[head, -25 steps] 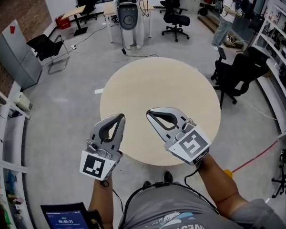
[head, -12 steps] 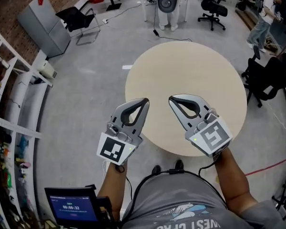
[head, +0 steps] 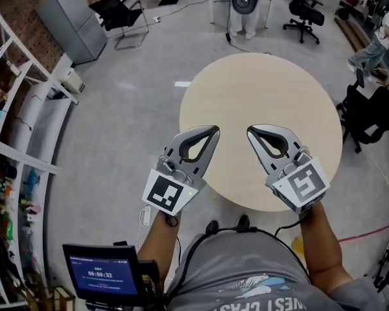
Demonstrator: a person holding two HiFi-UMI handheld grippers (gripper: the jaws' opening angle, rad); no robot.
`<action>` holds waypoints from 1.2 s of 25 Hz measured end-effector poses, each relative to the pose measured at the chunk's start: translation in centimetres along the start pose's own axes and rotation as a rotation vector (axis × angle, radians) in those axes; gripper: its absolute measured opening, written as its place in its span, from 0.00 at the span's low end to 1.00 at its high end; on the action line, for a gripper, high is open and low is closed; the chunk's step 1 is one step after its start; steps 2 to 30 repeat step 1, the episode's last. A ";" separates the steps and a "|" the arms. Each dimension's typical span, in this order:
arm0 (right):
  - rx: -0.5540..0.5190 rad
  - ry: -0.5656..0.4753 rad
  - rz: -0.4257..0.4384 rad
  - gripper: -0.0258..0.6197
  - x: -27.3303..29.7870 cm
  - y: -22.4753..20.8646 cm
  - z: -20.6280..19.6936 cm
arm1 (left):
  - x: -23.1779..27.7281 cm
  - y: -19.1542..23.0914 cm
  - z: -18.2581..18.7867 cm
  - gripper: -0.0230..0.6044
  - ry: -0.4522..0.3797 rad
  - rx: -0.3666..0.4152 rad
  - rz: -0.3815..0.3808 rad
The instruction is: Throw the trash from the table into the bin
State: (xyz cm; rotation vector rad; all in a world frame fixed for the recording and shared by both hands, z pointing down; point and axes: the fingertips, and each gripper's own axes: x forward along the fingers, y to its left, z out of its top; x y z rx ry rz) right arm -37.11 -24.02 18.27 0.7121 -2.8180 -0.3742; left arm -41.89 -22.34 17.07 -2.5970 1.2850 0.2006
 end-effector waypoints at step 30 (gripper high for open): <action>0.000 0.003 -0.001 0.05 -0.1 -0.1 0.0 | 0.1 -0.1 0.1 0.11 -0.001 0.000 -0.001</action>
